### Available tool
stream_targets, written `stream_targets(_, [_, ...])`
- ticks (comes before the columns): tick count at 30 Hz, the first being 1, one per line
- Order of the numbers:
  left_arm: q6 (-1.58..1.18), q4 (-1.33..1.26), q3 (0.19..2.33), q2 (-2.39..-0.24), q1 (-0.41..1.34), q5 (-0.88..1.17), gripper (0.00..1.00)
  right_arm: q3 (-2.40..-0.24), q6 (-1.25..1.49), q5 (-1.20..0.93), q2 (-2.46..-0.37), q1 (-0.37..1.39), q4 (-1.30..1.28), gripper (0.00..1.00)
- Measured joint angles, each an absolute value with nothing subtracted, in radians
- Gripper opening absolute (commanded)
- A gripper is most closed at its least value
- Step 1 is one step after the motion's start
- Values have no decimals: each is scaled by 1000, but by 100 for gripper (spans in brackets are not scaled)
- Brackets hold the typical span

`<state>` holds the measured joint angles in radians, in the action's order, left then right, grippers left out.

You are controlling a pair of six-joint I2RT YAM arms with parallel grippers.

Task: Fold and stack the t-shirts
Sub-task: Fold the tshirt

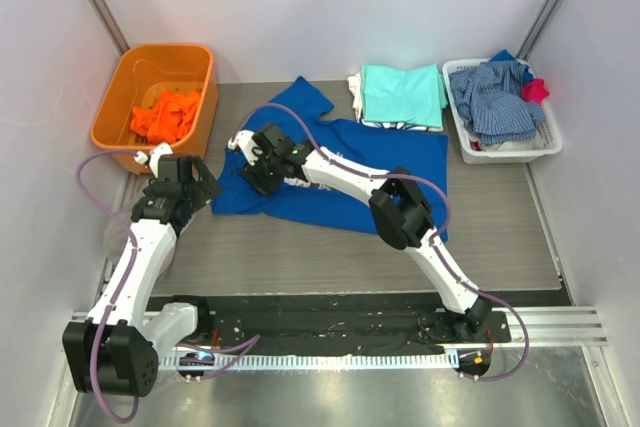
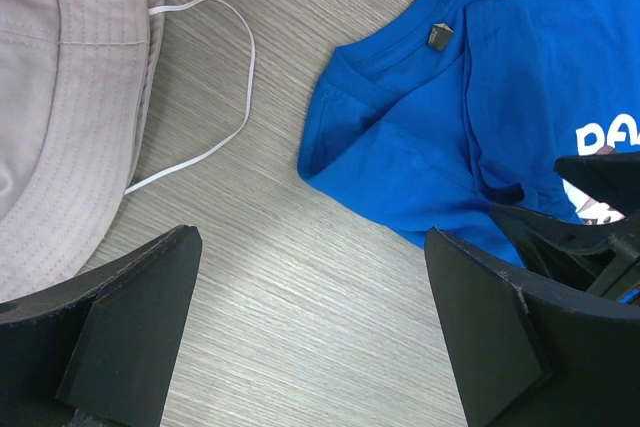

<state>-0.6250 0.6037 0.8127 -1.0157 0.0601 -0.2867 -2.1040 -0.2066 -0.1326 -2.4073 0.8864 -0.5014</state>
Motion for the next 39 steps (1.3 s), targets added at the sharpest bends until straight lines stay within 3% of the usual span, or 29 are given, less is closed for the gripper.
stream_targets(13, [-624,603,813,-1016,50,-283,100,-2106,-202,-131,-2407,886,-502,1])
stream_targets(39, [-624,600,810,-1017,38,-268,100,-2110,-154,-44,-2407,789,-470,1])
